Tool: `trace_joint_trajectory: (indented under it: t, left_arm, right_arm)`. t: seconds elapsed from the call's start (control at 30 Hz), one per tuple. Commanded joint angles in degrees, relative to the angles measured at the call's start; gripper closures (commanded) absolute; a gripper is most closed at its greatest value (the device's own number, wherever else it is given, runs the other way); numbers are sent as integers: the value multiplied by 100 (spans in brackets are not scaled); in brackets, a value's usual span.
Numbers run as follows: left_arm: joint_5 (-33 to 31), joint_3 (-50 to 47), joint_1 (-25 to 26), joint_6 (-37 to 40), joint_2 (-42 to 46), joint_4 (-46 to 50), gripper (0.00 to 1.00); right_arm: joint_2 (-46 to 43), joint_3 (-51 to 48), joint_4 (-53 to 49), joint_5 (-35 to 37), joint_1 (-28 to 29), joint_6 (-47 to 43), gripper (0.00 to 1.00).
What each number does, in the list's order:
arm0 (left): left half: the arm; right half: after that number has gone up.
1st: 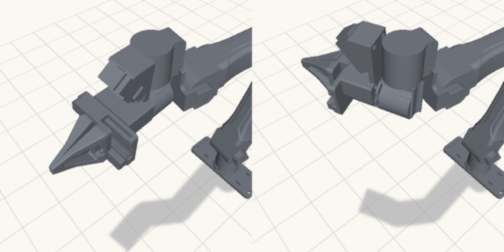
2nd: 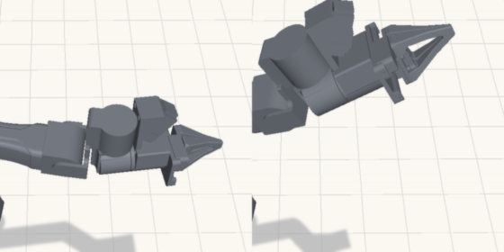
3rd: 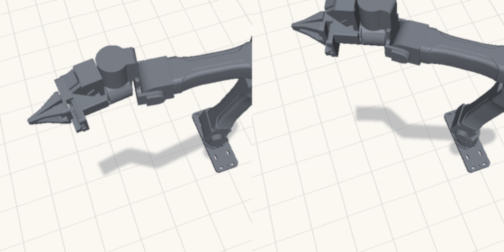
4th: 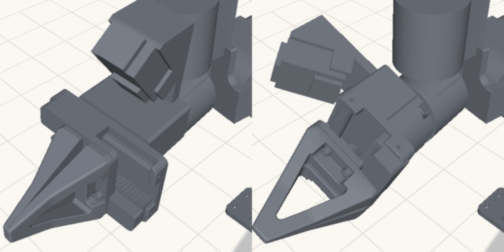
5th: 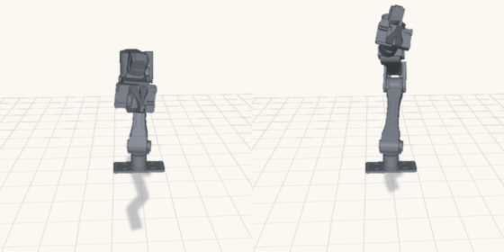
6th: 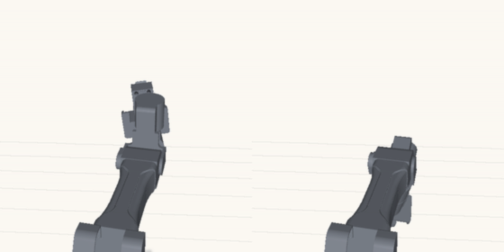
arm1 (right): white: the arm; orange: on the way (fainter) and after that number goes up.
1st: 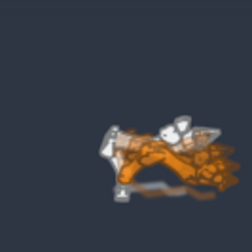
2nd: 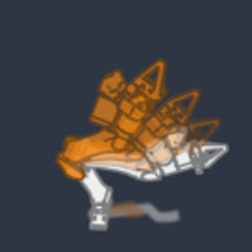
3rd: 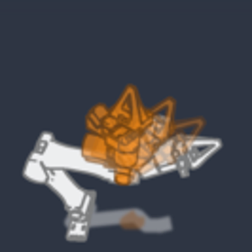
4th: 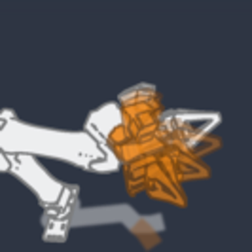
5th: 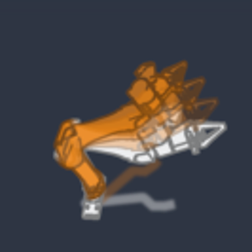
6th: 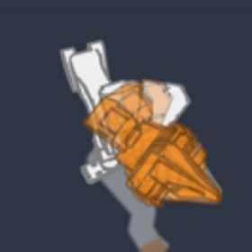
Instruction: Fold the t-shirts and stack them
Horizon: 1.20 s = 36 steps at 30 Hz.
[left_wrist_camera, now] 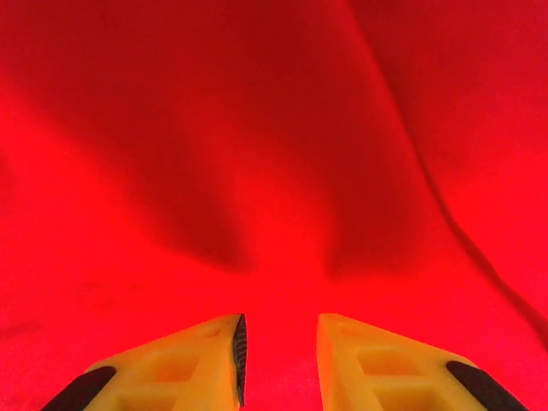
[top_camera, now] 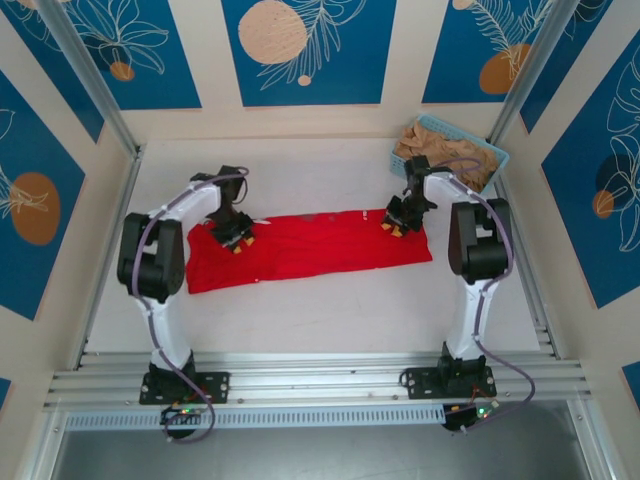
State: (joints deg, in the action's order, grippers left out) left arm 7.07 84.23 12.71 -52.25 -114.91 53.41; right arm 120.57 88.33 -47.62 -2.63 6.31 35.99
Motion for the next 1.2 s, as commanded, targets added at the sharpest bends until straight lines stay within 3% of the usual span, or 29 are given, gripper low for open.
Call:
trace_joint_trajectory:
  t: [0.0,0.13,0.23,0.43,0.53,0.6,0.7,0.77,0.87,0.93,1.0,1.17]
  left_arm:
    - [83,464,-183,-264,-479,-16,73]
    - [-111,1479,-357,129,-1235,387,74]
    - [-348,2471,-493,613,-1930,603,74]
    - [671,5004,-495,920,-3261,268,73]
    - [834,6199,-350,681,-3554,204,67]
    - [732,6504,-195,587,-3376,235,64]
    - [178,6040,90,527,-2650,685,61]
    - [-290,5065,259,127,-2022,1069,61]
    - [-329,2713,338,-767,-918,128,65]
    - [-303,1714,305,-1331,-525,-576,67]
    - [-365,1704,238,-1516,-627,-503,69]
    - [-445,2888,142,-1316,-1614,409,74]
  right_arm:
    - [211,246,-901,556,-12,-176,75]
    - [-31,-204,-971,526,19,35,76]
    - [-533,-1009,-638,112,158,400,75]
    - [-1623,-2306,-111,-839,913,1304,75]
    - [-2242,-2467,17,-1138,1275,1561,73]
    - [-2605,-2333,120,-1058,1397,1440,70]
    - [-2739,-2014,595,-1003,1395,949,66]
    - [-2338,-1624,804,-1115,1398,512,66]
    - [-1332,-746,745,-1154,1411,37,69]
    - [-720,-189,753,-1283,1408,-109,69]
    - [-124,410,597,-1279,1402,-120,70]
    - [729,1025,316,-1198,1360,233,73]
